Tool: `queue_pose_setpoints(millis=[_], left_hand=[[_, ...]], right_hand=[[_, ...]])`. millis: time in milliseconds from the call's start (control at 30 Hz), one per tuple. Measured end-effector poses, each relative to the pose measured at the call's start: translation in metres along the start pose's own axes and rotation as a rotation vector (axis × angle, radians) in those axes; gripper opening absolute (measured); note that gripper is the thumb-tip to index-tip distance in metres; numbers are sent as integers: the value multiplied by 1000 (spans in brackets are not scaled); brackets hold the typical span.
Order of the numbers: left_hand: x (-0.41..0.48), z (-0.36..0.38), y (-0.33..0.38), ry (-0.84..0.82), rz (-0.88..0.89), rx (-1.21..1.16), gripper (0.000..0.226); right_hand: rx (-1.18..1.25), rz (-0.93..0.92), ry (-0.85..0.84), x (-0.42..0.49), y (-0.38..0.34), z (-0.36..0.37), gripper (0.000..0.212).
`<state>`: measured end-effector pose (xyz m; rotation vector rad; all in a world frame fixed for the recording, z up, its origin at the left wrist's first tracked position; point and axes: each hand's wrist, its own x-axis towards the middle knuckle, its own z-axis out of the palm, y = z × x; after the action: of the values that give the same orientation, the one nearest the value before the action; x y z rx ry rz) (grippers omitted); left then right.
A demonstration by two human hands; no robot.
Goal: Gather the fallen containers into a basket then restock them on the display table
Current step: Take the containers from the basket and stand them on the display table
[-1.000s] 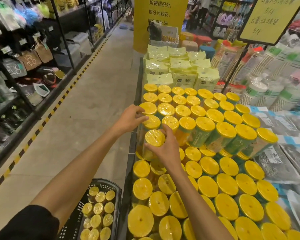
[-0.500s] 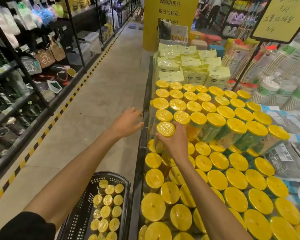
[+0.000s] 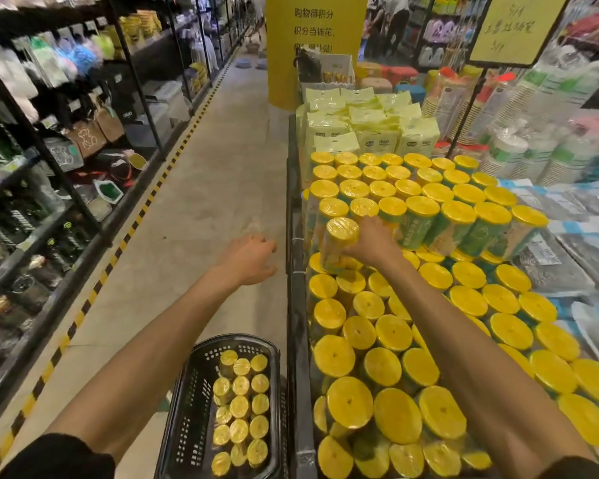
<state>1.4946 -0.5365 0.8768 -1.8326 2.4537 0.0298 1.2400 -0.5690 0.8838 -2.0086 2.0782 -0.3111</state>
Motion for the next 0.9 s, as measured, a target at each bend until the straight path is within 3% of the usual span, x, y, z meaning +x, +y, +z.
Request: queue_pose_setpoints(millis=[200, 367, 900], left_hand=[[-36, 4, 3, -31, 72, 58, 46], [-68, 14, 2, -99, 129, 86, 49], [-179, 77, -17, -153, 292, 38, 47]], right_hand=[[-197, -20, -13, -47, 2, -4, 94], [-294, 48, -124, -105, -10, -4, 58], [-337, 132, -210, -291, -46, 30, 46]])
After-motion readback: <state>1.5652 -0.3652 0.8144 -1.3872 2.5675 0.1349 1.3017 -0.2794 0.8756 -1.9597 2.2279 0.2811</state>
